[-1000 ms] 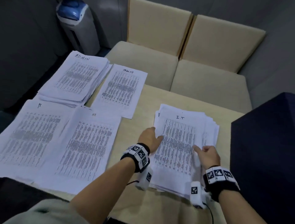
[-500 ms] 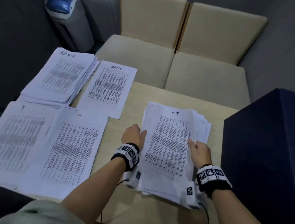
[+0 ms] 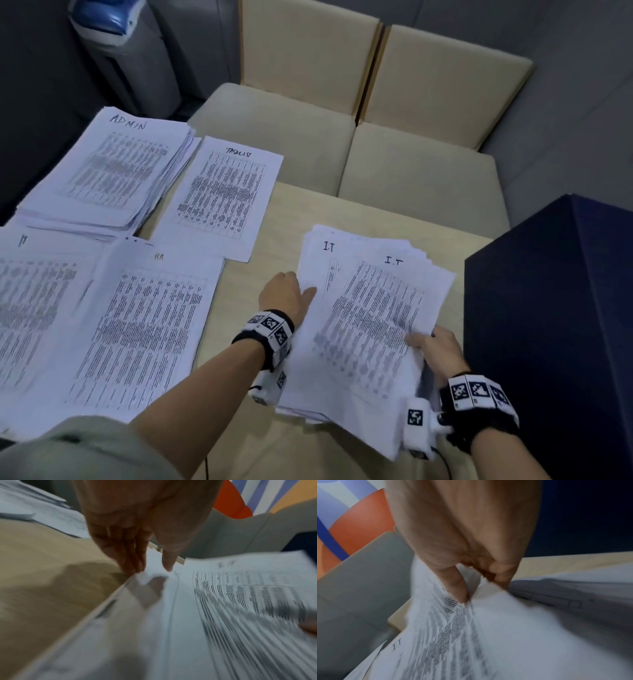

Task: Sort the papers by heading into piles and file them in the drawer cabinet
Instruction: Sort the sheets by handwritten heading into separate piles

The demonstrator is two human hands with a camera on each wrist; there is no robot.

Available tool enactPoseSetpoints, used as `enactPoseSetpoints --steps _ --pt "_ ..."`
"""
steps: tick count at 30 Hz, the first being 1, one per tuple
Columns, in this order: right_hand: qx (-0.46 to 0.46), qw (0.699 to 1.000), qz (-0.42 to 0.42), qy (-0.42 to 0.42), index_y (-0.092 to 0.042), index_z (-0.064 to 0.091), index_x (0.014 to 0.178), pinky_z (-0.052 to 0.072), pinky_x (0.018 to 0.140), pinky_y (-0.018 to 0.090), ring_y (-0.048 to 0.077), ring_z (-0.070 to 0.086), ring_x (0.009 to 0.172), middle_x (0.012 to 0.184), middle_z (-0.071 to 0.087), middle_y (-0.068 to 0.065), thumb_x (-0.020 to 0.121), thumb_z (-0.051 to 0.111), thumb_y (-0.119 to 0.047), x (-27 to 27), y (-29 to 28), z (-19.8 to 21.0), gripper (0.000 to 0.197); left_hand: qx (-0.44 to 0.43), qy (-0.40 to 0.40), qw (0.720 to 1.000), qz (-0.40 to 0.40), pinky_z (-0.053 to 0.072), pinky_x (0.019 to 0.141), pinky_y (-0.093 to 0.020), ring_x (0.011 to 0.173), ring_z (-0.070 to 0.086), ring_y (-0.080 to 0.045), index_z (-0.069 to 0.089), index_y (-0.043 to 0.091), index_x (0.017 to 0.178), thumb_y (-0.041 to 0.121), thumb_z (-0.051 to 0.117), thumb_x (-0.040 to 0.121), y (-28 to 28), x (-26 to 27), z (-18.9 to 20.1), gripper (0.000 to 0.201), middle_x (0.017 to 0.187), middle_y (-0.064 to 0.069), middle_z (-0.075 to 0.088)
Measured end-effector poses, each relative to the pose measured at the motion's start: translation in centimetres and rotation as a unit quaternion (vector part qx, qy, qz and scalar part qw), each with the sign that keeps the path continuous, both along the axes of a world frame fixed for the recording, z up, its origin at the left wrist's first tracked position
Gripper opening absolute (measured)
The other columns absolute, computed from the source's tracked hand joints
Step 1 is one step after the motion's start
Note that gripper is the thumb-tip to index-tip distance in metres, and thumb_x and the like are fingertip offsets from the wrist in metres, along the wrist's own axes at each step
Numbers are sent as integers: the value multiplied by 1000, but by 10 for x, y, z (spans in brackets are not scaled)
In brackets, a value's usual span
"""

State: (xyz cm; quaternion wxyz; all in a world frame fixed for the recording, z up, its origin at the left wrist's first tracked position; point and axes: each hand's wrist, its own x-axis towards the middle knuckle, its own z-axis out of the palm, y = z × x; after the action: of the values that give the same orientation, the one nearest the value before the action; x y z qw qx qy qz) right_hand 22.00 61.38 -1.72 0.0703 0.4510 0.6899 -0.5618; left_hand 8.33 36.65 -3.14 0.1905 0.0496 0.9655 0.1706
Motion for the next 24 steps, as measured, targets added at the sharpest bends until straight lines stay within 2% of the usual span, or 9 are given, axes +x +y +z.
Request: enactPoseSetpoints --steps 3,6,8,12,15,17,19,23,24 --pt "-9 998 -51 22 6 69 98 51 78 35 32 65 92 90 72 15 78 65 12 0 1 1 21 -15 -62 998 4 49 87 -35 108 59 -29 54 7 119 48 56 93 6 -6 1 49 119 -12 59" --pt "-31 998 -49 33 3 70 90 47 79 37 33 62 96 90 72 16 77 62 6 4 -1 5 15 12 -86 996 -7 51 78 -33 99 62 -29 59 8 105 29 61 91 9 -10 6 25 109 -12 64" --pt "-56 996 -54 40 -3 72 93 48 90 41 33 63 99 94 74 14 73 64 -1 6 -3 4 22 110 -77 991 -7 45 65 -28 83 60 -29 53 15 82 13 60 87 8 -8 6 9 90 -9 64" --pt "-79 985 -93 119 -15 80 86 43 106 43 24 62 114 119 71 4 73 66 2 3 -5 1 25 344 -87 935 8 40 54 -21 62 51 -15 53 17 74 -19 49 74 1 -2 11 36 73 1 60" --pt "-101 972 -114 178 -16 81 79 56 88 35 21 71 97 114 72 14 70 83 -20 -4 -9 6 10 451 -169 876 24 49 60 -24 66 61 -18 54 10 61 -29 43 71 -3 -1 24 42 67 -9 63" --pt "-117 975 -102 160 -12 76 90 56 63 21 17 71 71 95 73 18 87 72 -16 -8 -14 12 6 458 -214 863 0 54 70 -25 77 69 -14 51 7 57 -31 34 67 -6 -2 26 43 72 -12 69" --pt "-86 976 -122 159 -12 65 86 49 46 18 20 62 61 75 65 11 92 57 0 -8 -17 20 16 429 -228 874 -6 53 79 -32 91 68 -19 53 11 63 -26 33 71 -7 -4 22 43 87 -12 70" --pt "-61 978 -157 123 -13 62 79 46 59 28 26 58 74 76 62 9 90 55 6 -10 -8 13 23 217 -100 970 50 47 86 -34 104 55 -28 51 11 100 2 50 88 -6 -7 8 15 113 -10 53" --pt "-68 981 -146 109 -14 56 77 45 57 26 24 54 73 77 57 5 95 50 5 -8 -3 11 27 158 -86 982 48 47 93 -38 107 53 -30 48 7 111 16 56 90 -5 -6 4 24 120 -12 49"
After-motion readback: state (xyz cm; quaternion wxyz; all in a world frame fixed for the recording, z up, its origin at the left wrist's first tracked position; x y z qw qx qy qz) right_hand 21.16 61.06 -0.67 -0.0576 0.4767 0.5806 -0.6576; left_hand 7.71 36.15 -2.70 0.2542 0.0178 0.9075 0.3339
